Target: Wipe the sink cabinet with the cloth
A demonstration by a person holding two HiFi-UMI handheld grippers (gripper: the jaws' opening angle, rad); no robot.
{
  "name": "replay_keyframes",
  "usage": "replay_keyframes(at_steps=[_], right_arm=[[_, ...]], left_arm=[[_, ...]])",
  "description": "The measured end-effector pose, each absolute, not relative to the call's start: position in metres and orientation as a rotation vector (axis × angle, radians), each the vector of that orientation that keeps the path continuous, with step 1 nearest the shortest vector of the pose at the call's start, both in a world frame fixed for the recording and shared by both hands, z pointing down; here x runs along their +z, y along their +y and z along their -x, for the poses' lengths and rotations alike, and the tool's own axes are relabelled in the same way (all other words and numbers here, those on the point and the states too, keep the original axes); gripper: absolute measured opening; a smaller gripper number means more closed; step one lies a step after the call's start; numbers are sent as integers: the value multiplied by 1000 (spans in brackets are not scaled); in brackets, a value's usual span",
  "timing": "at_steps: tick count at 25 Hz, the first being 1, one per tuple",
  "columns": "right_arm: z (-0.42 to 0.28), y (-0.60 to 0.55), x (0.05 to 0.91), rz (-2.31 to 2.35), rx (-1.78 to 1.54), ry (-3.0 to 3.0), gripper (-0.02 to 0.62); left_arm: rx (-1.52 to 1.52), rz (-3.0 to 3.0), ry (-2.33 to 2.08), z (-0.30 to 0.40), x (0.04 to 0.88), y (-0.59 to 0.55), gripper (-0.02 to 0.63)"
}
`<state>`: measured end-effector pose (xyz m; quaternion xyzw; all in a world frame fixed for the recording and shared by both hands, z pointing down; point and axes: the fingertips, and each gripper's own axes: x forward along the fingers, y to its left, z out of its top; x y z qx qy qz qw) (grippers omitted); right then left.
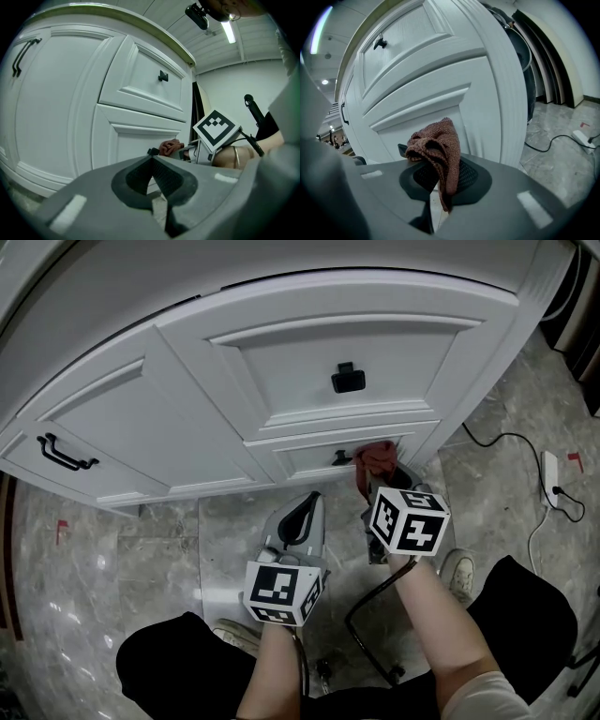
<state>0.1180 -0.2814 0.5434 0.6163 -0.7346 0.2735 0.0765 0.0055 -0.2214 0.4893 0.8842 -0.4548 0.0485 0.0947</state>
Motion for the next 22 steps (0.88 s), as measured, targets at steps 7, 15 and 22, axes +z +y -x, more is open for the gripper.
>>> replay_keyframes(at_steps=[7, 15, 22], right_arm=[[-157, -277, 540, -1902, 809, -2162, 79], [-212, -268, 535, -2027, 844, -2085, 77], [-192, -262, 546, -1983, 796, -2091, 77]], left_arm=[[112, -2623, -1340, -23, 486, -224, 1], [114, -2628, -1305, -44, 490, -222, 0], [118, -2595, -1334, -30, 503, -223, 1]])
